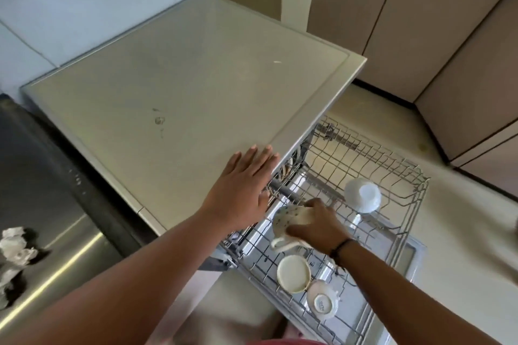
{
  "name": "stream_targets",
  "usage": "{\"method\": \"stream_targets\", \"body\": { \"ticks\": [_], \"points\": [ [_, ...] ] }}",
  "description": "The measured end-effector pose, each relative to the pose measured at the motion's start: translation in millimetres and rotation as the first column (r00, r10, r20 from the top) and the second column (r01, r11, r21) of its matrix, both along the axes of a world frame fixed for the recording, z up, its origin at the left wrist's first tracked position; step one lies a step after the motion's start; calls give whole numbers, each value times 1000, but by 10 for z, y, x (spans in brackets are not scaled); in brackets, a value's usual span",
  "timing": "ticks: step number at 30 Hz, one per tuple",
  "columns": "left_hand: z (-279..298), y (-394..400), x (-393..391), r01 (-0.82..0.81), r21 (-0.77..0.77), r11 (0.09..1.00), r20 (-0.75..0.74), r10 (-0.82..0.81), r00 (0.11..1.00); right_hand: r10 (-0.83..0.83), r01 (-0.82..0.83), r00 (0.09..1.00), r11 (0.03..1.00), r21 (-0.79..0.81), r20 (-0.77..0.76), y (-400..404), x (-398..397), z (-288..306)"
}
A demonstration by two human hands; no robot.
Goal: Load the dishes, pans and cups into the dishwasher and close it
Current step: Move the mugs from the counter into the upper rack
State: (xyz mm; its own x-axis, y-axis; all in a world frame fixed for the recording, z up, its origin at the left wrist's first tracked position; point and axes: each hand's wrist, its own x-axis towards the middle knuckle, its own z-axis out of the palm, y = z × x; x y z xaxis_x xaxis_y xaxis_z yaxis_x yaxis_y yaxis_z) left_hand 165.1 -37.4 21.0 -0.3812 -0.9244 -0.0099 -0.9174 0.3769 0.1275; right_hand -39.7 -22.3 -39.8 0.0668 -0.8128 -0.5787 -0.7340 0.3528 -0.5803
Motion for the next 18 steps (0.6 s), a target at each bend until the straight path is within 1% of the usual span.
{"method": "stream_targets", "body": {
  "ticks": [1,2,4,6,8,13,16,18],
  "points": [
    [-9,-2,6,-6,-11,1000,-5,6,1000,136,-142,984,989,-41,-114,-1,142,-59],
    [-18,-6,9,-8,-20,1000,-15,8,1000,266,-283,942,957,-57,-206,-5,274,-122],
    [-46,-15,19,-14,-29,999,-36,13,999,488,-527,811,849,-41,-323,-15,541,-251],
    [-59,-15,26,-17,-40,999,-57,15,998,614,-669,685,743,-3,-392,-28,756,-388],
    [-55,-14,25,-24,-48,999,-83,20,996,664,-719,618,694,39,-420,-45,904,-498],
    [-50,-18,12,-48,-51,998,-131,41,991,681,-696,591,701,153,-432,-166,1027,-601],
    [-49,-23,10,-53,-39,998,-140,48,989,715,-720,556,669,184,-424,-203,1000,-627],
    [-48,-24,8,-58,-32,998,-141,53,989,738,-751,528,637,175,-420,-184,985,-638]
  ]
}}
